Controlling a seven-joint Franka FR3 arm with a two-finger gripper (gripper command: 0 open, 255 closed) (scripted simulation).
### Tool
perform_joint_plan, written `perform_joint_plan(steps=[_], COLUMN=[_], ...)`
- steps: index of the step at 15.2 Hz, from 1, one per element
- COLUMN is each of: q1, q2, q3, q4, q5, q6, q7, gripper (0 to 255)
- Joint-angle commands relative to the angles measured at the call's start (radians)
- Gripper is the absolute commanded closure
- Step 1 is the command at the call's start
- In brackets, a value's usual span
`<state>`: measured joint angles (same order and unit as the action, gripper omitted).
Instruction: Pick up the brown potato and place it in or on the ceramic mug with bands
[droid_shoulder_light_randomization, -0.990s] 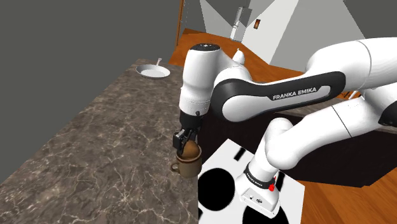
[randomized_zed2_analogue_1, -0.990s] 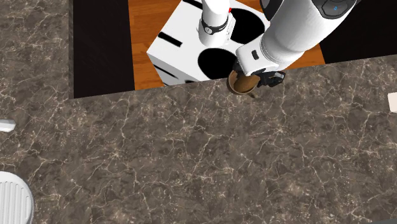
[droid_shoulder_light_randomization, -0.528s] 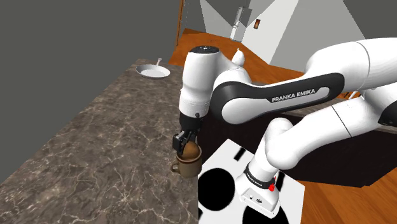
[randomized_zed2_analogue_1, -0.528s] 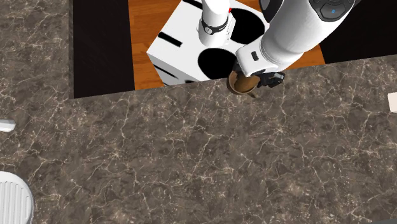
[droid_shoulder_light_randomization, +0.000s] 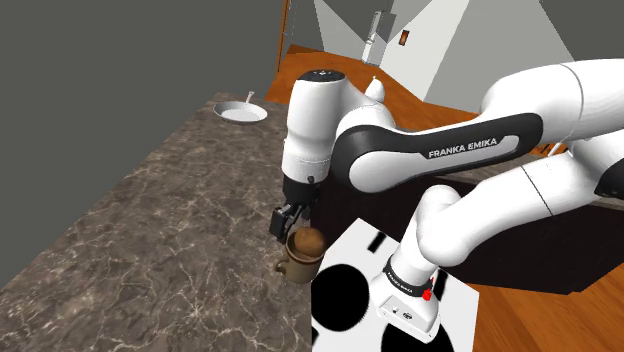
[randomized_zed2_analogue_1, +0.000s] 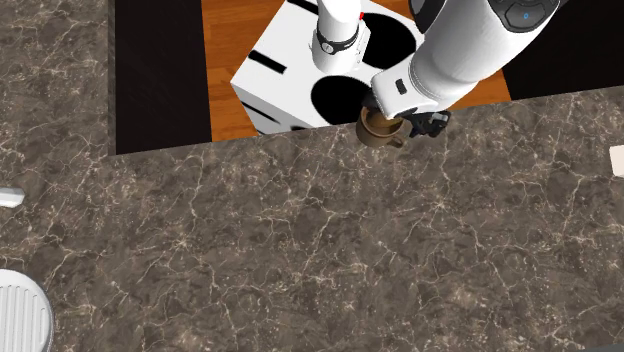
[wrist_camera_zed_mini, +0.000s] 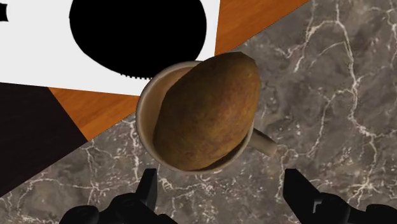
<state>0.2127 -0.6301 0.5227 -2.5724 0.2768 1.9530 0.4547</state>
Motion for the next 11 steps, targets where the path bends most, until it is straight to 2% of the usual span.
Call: perform_joint_plan(steps=[1,3,11], q1=[-0.002,-0.005,-0.005], q2=[-0.012,-0.021,-0.021], q3=[-0.013,-0.028,-0.028], q4=[0.042,0.095,0.095], q5=[-0.009,-0.019,-0.019], q6=[-0.054,-0.117,-0.117], q7=[0.0,0.002,0.002], gripper=[0,0,0])
